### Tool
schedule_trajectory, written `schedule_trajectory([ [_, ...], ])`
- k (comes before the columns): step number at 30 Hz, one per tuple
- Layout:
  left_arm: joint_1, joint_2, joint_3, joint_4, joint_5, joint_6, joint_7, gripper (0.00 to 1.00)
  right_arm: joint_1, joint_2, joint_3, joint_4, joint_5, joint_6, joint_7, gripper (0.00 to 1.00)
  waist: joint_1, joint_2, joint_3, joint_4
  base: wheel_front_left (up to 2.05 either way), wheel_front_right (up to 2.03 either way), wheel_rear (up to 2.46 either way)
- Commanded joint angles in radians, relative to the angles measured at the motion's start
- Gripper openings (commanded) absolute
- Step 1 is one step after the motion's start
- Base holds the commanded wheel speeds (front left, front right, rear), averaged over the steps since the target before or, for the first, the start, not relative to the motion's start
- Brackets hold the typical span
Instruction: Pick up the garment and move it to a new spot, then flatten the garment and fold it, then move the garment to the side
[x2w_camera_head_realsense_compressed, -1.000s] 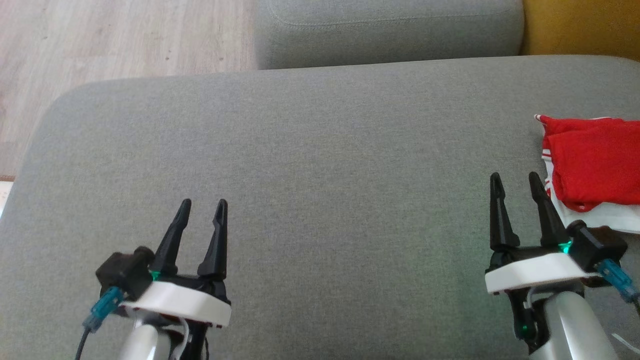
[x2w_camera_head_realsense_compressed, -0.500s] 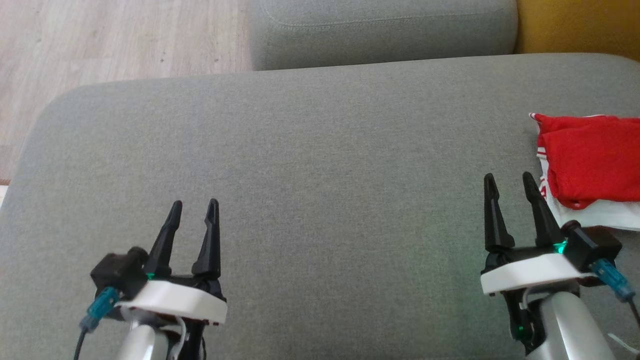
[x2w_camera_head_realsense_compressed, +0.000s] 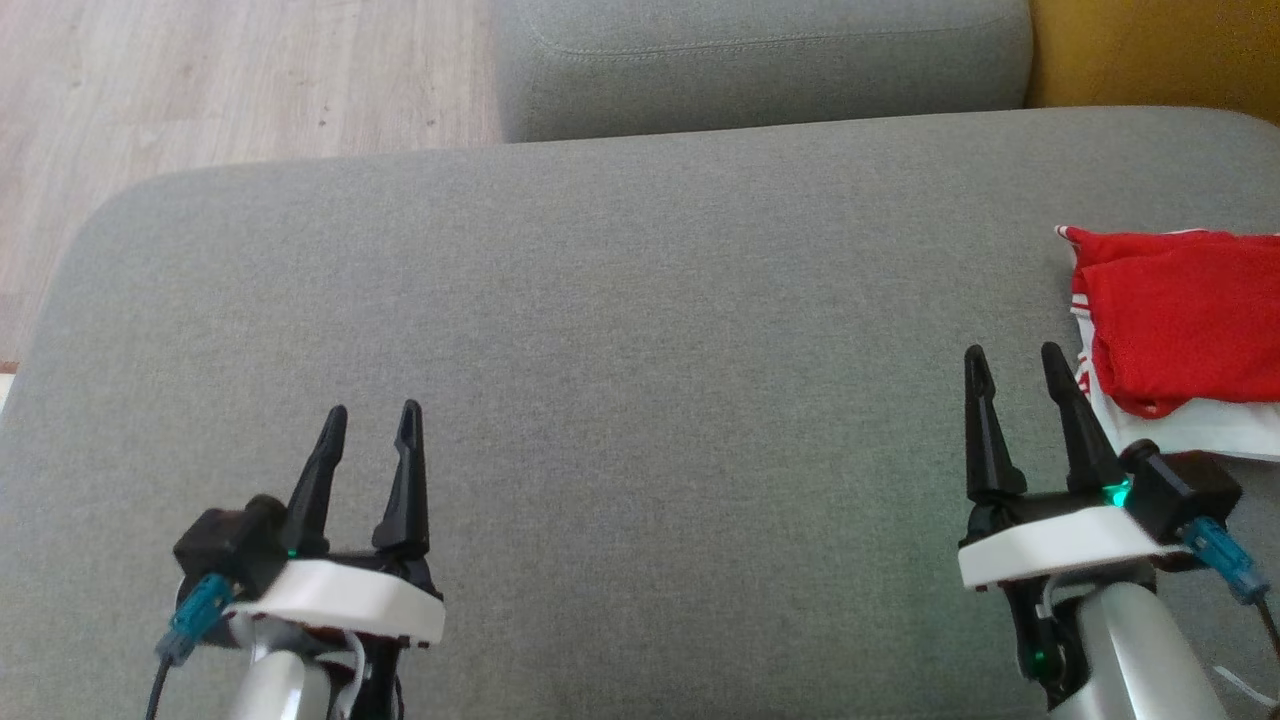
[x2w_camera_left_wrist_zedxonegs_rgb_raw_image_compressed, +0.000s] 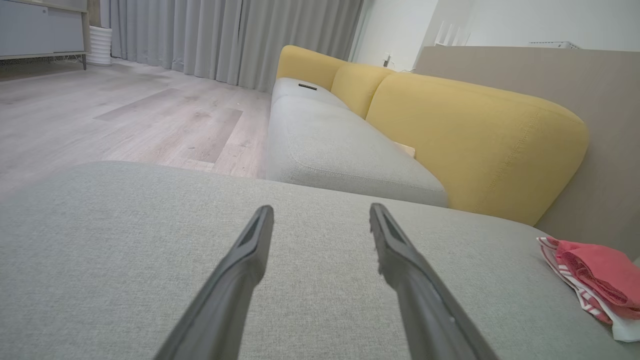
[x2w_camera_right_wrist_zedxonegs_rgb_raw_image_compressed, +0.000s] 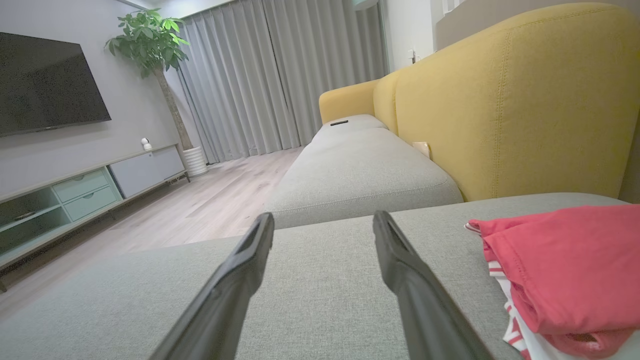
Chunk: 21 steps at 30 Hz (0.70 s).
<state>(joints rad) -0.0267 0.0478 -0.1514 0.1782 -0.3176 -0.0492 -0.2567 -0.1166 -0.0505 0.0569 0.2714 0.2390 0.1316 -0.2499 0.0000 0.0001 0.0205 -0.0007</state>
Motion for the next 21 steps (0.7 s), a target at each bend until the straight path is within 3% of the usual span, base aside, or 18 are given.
schedule_trajectory([
  [1,-0.047,0.002,0.034,-0.038,0.006,0.007,-0.005,1.00,-0.026,0.000,0.026,-0.037,0.008,-0.001,-0.012,1.00,0.0000,-0.0001,0.000,0.000,0.00,0.00,0.00],
  [8,-0.044,0.002,0.041,-0.027,-0.041,0.007,-0.005,1.00,-0.024,0.000,0.034,-0.039,0.017,-0.001,-0.012,1.00,0.0000,-0.0001,-0.001,-0.004,0.00,0.00,0.00],
  [9,0.000,0.000,0.003,0.010,-0.041,0.008,0.000,0.00,0.001,0.000,0.006,0.004,0.010,0.000,-0.001,0.00,0.0000,-0.0001,-0.002,-0.004,0.00,0.00,0.00],
  [21,0.021,0.000,0.018,0.068,-0.130,0.002,0.026,0.00,0.030,0.000,-0.002,0.050,0.108,0.000,0.023,0.00,0.0000,-0.0001,-0.003,-0.004,0.00,0.00,0.00],
])
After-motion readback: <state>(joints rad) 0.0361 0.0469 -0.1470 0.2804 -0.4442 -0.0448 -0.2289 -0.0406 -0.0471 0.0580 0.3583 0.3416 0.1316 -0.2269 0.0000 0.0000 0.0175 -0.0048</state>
